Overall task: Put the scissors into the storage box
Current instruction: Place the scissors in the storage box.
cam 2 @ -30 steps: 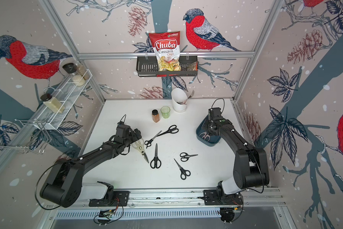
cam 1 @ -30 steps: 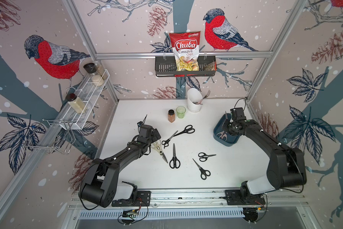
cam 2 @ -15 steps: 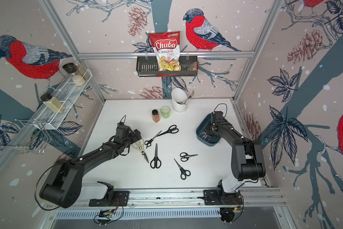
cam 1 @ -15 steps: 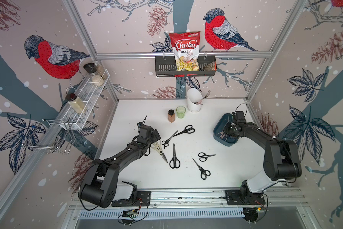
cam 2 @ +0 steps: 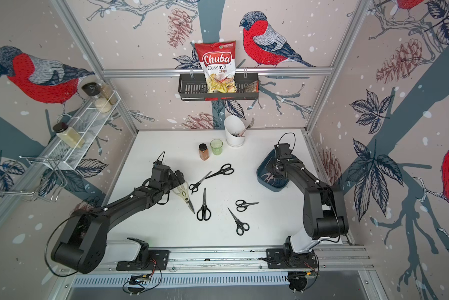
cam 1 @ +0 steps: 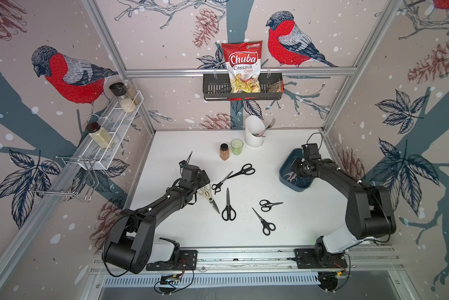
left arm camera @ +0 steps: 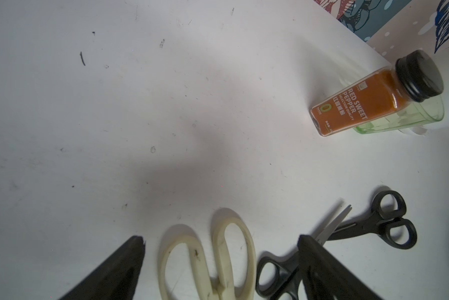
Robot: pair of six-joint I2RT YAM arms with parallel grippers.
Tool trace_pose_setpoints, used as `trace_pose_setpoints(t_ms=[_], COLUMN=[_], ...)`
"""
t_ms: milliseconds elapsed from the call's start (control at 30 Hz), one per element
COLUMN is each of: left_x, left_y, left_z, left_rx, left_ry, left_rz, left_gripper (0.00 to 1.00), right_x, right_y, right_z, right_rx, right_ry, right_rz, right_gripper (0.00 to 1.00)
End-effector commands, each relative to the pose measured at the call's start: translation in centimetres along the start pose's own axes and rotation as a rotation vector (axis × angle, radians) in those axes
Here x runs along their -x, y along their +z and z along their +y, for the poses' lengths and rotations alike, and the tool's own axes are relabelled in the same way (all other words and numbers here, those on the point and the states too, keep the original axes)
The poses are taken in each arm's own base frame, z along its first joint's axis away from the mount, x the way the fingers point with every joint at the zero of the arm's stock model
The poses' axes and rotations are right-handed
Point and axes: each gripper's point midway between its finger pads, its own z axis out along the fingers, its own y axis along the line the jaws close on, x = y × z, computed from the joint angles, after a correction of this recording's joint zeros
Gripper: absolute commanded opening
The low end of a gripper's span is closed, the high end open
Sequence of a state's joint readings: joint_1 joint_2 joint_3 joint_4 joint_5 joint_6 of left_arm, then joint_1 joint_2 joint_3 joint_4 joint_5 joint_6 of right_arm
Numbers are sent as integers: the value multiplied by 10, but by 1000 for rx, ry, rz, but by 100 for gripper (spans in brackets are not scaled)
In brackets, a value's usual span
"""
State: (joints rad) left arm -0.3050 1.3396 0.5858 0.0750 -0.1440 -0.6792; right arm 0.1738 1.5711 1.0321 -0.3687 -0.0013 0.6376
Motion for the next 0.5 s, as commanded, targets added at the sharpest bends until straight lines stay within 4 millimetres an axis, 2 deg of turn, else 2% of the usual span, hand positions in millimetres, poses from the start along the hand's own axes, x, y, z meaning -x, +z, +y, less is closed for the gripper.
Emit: trace_pose_setpoints(t_ms=[0, 100, 267, 467], left_x=[5, 7, 8, 8], left_y=[-1, -1, -3, -6], left_z=[-1, -2, -3, 1], left_rx=[0, -2, -1, 11], left_ry=[5, 1, 0, -18], left_rz=[-19, -19, -23, -27], left_gripper=[96, 96, 96, 96], right_x=[0, -14, -66, -136], right_y=[-14, -22, -25, -24], right_z=[15, 43, 79, 90], right_rx=[-50, -63, -50, -84], right_ry=[-161, -314, -534, -720], right_rz=[-31, -27, 62, 162], right_gripper=[36, 37, 37, 37])
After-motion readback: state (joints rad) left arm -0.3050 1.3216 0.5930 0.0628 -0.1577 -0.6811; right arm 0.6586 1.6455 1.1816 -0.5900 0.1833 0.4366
